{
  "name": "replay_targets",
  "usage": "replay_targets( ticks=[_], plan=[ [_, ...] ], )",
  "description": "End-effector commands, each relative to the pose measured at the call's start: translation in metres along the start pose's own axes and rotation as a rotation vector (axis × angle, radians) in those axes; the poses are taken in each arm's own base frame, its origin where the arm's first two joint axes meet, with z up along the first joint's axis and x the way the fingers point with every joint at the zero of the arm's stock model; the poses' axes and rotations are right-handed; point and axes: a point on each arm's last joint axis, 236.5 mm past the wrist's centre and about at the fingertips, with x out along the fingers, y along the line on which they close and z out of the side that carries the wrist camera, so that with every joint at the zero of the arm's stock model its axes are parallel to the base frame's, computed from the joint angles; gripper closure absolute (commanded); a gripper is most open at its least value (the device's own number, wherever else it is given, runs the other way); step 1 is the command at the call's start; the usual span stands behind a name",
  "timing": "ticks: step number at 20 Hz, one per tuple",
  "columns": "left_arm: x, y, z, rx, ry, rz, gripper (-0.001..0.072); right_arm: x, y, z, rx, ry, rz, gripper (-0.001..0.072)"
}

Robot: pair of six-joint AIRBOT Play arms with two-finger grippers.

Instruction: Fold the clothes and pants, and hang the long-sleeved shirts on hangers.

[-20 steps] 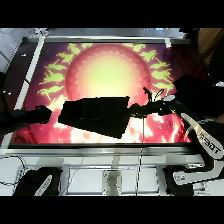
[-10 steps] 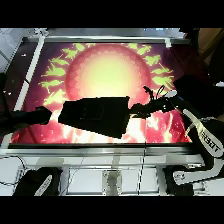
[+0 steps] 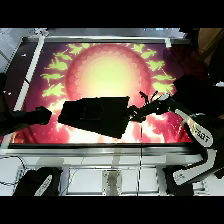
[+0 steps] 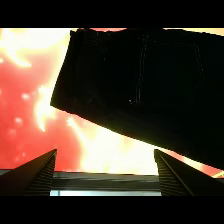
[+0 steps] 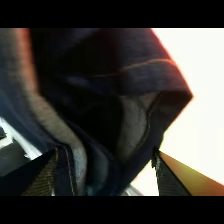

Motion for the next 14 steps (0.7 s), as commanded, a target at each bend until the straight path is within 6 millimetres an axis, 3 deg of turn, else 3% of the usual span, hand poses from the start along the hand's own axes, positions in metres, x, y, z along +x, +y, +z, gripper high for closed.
replay_targets(
  ticks=[1, 8, 14],
  plan=[
    [0.000, 0.000, 0.000, 0.001, -0.001, 0.000, 0.0014, 0.000, -0.017, -0.005, 0.003, 0.026, -0.054, 0.0044],
    [0.000, 0.000, 0.000, 0.001, -0.001, 0.000, 0.0014, 0.003, -0.016, -0.004, 0.009, 0.024, -0.061, 0.0044],
    [0.000, 0.000, 0.000, 0.001, -0.001, 0.000, 0.0014, -0.010, -0.015, -0.003, -0.019, 0.049, -0.068, 0.0045]
  ],
)
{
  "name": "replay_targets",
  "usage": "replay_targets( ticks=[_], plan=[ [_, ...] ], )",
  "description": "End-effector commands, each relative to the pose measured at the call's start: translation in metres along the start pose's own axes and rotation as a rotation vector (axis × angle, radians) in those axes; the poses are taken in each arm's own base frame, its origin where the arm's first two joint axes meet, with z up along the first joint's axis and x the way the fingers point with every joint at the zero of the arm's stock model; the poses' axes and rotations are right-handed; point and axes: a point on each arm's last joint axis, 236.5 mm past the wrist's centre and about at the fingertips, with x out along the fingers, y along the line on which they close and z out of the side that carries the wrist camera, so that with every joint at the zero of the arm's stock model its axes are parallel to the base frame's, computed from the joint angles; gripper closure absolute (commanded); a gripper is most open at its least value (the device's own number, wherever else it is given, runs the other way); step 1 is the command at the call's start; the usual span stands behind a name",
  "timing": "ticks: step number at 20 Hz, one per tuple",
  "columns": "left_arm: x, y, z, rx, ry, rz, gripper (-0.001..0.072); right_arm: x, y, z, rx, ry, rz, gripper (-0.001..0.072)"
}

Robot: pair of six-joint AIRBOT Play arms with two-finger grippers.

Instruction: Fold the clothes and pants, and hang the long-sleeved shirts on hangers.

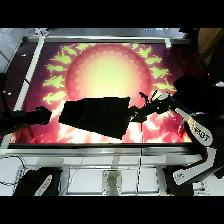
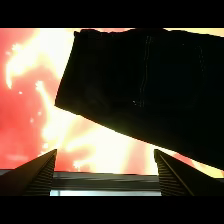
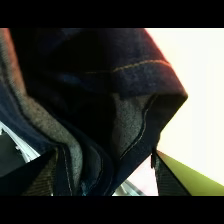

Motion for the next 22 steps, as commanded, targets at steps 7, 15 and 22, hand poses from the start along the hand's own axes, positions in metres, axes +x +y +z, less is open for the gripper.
replay_targets(
  ticks=[7, 15, 22],
  plan=[
    [0.000, 0.000, 0.000, 0.001, -0.001, 0.000, 0.0014, -0.010, 0.014, -0.005, -0.035, 0.049, 0.025, 0.0045],
    [0.000, 0.000, 0.000, 0.001, -0.001, 0.000, 0.0014, -0.024, 0.007, -0.006, -0.109, 0.095, -0.061, 0.0045],
    [0.000, 0.000, 0.000, 0.001, -0.001, 0.000, 0.0014, -0.023, -0.004, -0.002, -0.122, 0.084, -0.107, 0.0045]
  ],
)
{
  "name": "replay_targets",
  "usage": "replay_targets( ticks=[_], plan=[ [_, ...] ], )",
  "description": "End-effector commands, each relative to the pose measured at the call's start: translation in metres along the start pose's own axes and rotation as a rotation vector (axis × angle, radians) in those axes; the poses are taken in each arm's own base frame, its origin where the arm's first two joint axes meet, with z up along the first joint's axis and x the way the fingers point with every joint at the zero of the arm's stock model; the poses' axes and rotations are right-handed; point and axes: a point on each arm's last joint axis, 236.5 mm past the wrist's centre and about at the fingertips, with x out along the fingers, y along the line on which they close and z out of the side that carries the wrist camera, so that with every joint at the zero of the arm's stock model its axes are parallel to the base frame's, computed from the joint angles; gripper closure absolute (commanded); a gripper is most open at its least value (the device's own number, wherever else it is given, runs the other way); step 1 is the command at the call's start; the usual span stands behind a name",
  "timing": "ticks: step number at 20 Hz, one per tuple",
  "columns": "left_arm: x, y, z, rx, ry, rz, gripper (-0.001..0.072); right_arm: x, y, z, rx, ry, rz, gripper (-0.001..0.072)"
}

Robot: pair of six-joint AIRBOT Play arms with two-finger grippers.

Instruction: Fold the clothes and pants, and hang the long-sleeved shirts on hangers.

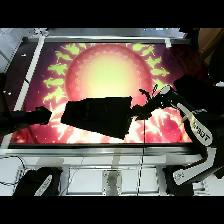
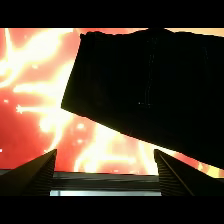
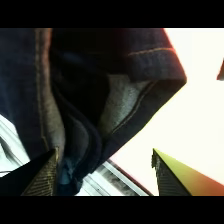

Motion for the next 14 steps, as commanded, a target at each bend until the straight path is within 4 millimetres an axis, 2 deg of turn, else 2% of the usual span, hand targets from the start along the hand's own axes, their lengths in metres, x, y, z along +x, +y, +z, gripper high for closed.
replay_targets(
  ticks=[1, 4, 7, 9, 12, 14],
  plan=[
    [0.000, 0.000, 0.000, 0.001, -0.001, -0.001, 0.0014, 0.001, -0.004, 0.007, -0.004, -0.026, -0.020, 0.0045],
    [0.000, 0.000, 0.000, 0.001, -0.001, -0.001, 0.0014, 0.003, 0.006, 0.008, -0.007, -0.030, 0.011, 0.0045],
    [0.000, 0.000, 0.000, 0.001, -0.001, 0.000, 0.0014, -0.003, 0.007, -0.004, 0.002, 0.016, 0.033, 0.0045],
    [0.000, 0.000, 0.000, 0.001, -0.001, 0.000, 0.0014, -0.016, 0.005, -0.013, 0.021, 0.036, 0.058, 0.0046],
    [0.000, 0.000, 0.000, 0.001, -0.001, -0.001, 0.0014, -0.044, 0.005, -0.006, 0.042, -0.043, 0.070, 0.0047],
    [0.000, 0.000, 0.000, 0.001, -0.001, -0.001, 0.0014, -0.052, 0.014, -0.001, 0.017, -0.085, 0.066, 0.0047]
  ],
)
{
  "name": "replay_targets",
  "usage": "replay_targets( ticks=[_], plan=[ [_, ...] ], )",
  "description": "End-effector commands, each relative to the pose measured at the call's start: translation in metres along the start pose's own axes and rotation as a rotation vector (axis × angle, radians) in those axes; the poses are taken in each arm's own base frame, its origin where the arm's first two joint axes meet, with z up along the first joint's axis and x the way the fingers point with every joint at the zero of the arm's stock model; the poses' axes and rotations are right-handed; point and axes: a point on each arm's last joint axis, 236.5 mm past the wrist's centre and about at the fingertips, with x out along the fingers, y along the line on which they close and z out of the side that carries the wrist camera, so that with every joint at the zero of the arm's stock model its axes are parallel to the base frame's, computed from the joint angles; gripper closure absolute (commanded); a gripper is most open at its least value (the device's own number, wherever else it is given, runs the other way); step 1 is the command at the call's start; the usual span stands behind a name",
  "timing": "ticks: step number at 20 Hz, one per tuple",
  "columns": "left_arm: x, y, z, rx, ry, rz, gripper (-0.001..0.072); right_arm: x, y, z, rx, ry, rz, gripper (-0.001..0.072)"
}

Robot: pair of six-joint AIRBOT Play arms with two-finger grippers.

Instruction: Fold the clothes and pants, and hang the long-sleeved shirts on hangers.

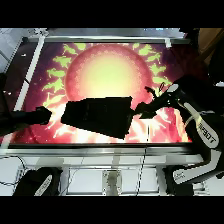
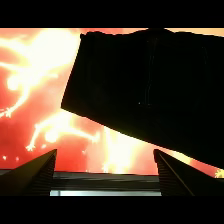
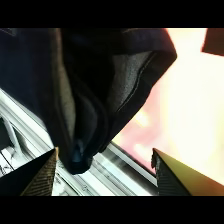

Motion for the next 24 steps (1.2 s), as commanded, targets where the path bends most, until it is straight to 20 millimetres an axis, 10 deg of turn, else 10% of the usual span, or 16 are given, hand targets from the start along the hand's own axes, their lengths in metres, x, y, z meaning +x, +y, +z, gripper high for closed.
replay_targets(
  ticks=[1, 12, 17, 24],
  plan=[
    [0.000, 0.000, 0.000, 0.000, -0.001, -0.001, 0.0014, -0.012, 0.013, 0.004, -0.022, -0.048, 0.006, 0.0047],
    [0.000, 0.000, 0.000, 0.001, -0.001, 0.000, 0.0014, 0.045, 0.022, 0.009, -0.137, -0.037, -0.218, 0.0065],
    [0.000, 0.000, 0.000, 0.001, -0.001, 0.000, 0.0014, 0.033, -0.019, 0.007, -0.064, -0.033, -0.408, 0.0066],
    [0.000, 0.003, 0.001, 0.004, -0.005, 0.014, 0.0014, 0.056, 0.001, 0.010, -0.001, -0.022, -0.248, 0.0066]
  ],
)
